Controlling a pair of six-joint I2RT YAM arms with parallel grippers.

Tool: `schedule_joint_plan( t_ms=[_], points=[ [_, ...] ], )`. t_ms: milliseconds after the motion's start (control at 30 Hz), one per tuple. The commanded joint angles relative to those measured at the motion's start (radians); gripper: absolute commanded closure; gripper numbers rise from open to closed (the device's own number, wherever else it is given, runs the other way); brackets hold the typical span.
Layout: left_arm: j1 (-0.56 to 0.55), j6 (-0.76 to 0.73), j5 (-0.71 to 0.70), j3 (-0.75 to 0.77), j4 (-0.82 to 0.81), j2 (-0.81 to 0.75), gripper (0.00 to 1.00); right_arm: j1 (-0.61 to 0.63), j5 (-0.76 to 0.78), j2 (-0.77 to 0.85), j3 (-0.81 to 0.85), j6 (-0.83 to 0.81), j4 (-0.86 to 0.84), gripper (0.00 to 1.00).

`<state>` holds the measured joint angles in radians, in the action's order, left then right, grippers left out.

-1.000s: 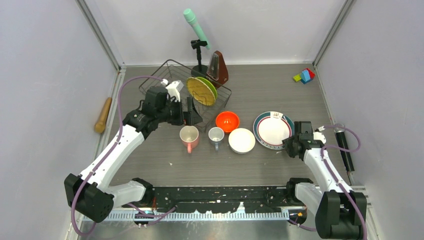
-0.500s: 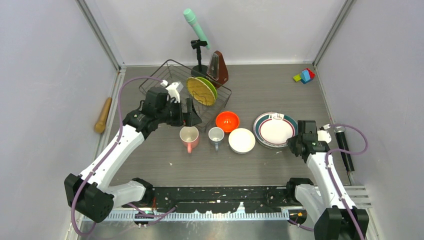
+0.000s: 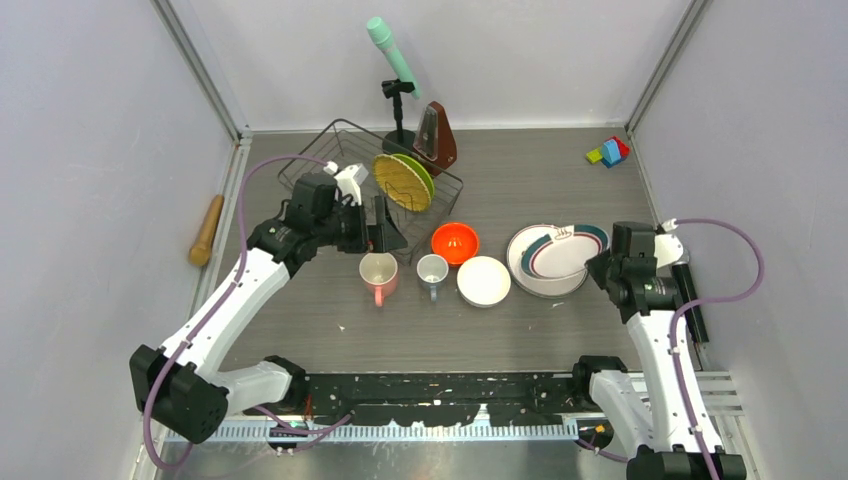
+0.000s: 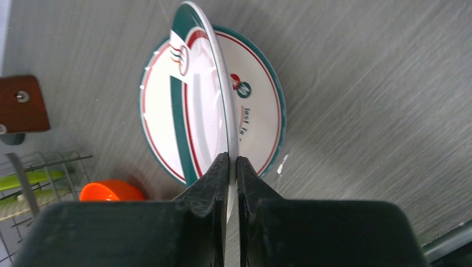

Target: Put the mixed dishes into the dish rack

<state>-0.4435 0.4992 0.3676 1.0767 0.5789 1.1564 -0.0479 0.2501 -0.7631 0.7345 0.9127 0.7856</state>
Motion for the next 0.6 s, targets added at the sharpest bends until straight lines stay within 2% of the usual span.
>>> schedule_joint_plan(
  t_ms=[0, 267, 400, 567],
  points=[
    [-0.001, 0.055, 0.073, 0.037, -0.044, 0.006, 0.07, -0.004, 0.007, 0.035, 0.106, -0.084, -0.064, 1.00],
    [-0.009, 0.098, 0.122, 0.037, -0.083, 0.008, 0.07, -0.004, -0.079, 0.060, 0.179, -0.150, -0.078, 1.00],
    [-0.008, 0.105, 0.120, 0.035, -0.097, 0.002, 0.07, -0.004, -0.263, 0.086, 0.179, -0.312, -0.171, 1.00],
    [-0.008, 0.108, 0.116, 0.058, -0.101, 0.020, 0.06, -0.004, -0.491, 0.051, 0.217, -0.344, -0.257, 1.00]
  ],
)
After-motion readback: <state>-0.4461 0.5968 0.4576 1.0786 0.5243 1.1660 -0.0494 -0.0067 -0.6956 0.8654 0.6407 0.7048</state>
